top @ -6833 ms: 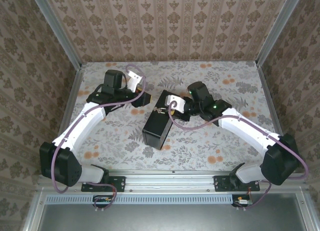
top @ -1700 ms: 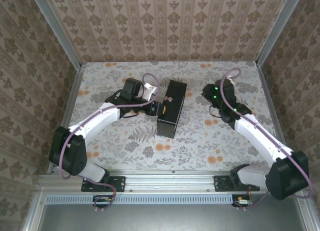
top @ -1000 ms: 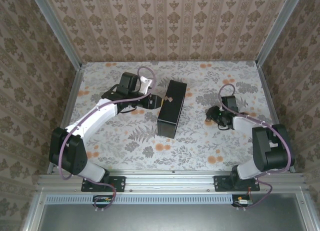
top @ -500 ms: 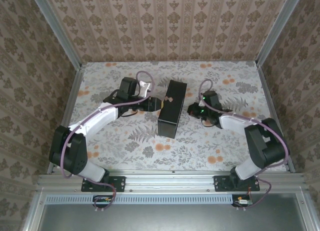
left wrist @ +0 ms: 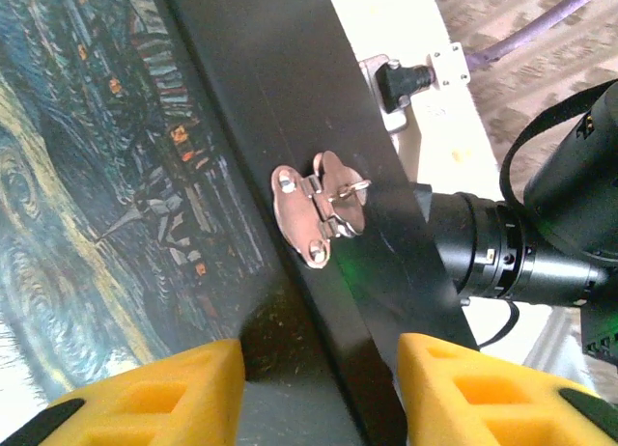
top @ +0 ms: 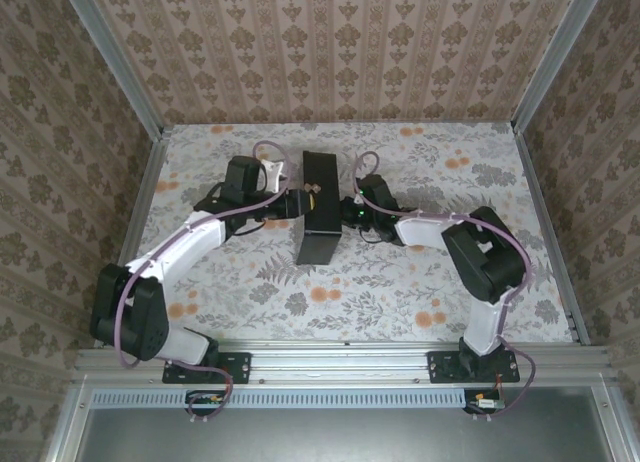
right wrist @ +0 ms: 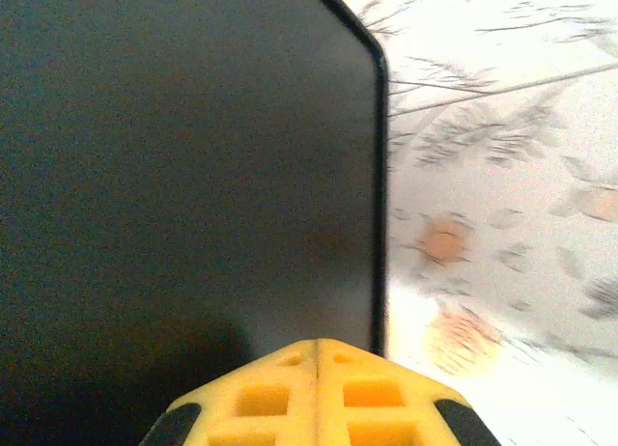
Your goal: Unlock the padlock with the key
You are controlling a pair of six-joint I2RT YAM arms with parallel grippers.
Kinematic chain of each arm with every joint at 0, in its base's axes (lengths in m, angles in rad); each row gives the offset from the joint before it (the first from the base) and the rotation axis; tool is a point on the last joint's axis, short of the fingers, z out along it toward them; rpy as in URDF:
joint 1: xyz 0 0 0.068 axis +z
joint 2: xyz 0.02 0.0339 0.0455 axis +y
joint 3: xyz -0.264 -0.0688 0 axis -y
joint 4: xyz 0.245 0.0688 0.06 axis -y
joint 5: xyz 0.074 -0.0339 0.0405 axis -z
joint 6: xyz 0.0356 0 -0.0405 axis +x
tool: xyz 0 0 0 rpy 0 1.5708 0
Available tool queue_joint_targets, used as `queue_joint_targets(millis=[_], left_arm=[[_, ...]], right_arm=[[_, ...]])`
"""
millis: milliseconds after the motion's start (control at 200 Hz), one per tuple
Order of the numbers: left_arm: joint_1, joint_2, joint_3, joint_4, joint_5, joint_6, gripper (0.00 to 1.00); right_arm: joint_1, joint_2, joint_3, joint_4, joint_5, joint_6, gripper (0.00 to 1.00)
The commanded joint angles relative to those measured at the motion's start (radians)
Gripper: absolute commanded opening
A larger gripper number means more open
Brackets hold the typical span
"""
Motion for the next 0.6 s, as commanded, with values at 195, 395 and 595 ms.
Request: queue_joint_targets(millis=[195,395,595], left_arm=[[-0.015,-0.014,0.122,-0.248,-0.089,0.160,0.44],[-0.033,0.038,0.115,-0.209,-0.106,0.147,0.43],[-0.058,0.092,0.160,-0.195,-0.112,0.145,0.43]], right_arm=[[0.069,0.037,0.197,-0.359,0.149,-0.132,0.05],[0.014,-0.035,0.121,-0.486,0.242,-0.218,0.08],[-0.069,-0.123,0.019,-0.482,0.224,-0.242,0.12]])
